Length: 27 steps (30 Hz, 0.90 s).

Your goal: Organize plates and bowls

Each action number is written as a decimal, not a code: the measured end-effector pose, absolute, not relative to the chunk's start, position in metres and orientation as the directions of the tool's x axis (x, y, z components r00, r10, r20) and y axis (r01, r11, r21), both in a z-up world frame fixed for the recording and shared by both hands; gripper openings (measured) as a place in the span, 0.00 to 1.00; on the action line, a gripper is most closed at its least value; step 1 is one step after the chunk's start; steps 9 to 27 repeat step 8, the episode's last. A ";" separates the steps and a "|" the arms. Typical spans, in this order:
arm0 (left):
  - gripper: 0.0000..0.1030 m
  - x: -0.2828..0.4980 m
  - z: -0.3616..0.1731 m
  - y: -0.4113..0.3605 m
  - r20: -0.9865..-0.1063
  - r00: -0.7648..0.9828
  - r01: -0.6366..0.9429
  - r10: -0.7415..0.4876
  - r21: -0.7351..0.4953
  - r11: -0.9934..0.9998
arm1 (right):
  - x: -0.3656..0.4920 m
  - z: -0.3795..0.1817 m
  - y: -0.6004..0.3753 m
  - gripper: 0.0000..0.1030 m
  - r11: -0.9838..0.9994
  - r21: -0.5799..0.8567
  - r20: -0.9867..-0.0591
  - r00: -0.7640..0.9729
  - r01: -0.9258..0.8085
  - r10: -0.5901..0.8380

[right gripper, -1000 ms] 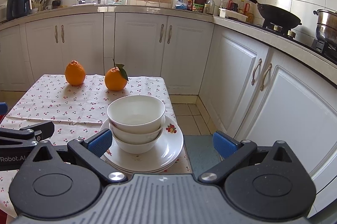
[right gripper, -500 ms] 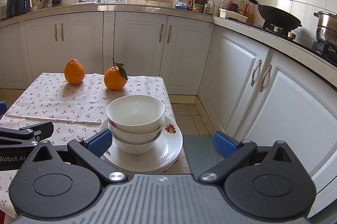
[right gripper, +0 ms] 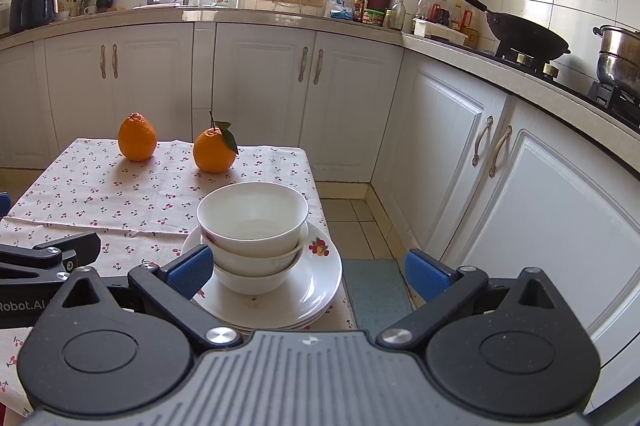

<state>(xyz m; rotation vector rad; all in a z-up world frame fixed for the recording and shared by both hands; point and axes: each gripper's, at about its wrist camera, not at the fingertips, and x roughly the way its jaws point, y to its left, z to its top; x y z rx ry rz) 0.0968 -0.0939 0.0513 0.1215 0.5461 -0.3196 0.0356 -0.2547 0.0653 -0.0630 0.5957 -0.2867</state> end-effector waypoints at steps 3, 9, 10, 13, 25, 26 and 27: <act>0.99 0.096 0.051 -0.094 -0.529 0.805 0.333 -0.268 0.029 0.943 | 0.035 0.065 -0.255 1.00 0.958 -0.143 -0.545 0.788 0.249 -0.286; 0.99 0.096 0.051 -0.095 -0.529 0.803 0.340 -0.275 0.027 0.940 | 0.036 0.065 -0.254 1.00 0.957 -0.148 -0.544 0.787 0.251 -0.291; 0.99 0.096 0.051 -0.095 -0.529 0.803 0.340 -0.275 0.027 0.940 | 0.036 0.065 -0.254 1.00 0.957 -0.148 -0.544 0.787 0.251 -0.291; 0.99 0.096 0.051 -0.095 -0.529 0.803 0.340 -0.275 0.027 0.940 | 0.036 0.065 -0.254 1.00 0.957 -0.148 -0.544 0.787 0.251 -0.291; 0.99 0.096 0.051 -0.095 -0.529 0.803 0.340 -0.275 0.027 0.940 | 0.036 0.065 -0.254 1.00 0.957 -0.148 -0.544 0.787 0.251 -0.291; 0.99 0.096 0.051 -0.095 -0.529 0.803 0.340 -0.275 0.027 0.940 | 0.036 0.065 -0.254 1.00 0.957 -0.148 -0.544 0.787 0.251 -0.291; 0.99 0.096 0.051 -0.095 -0.529 0.803 0.340 -0.275 0.027 0.940 | 0.036 0.065 -0.254 1.00 0.957 -0.148 -0.544 0.787 0.251 -0.291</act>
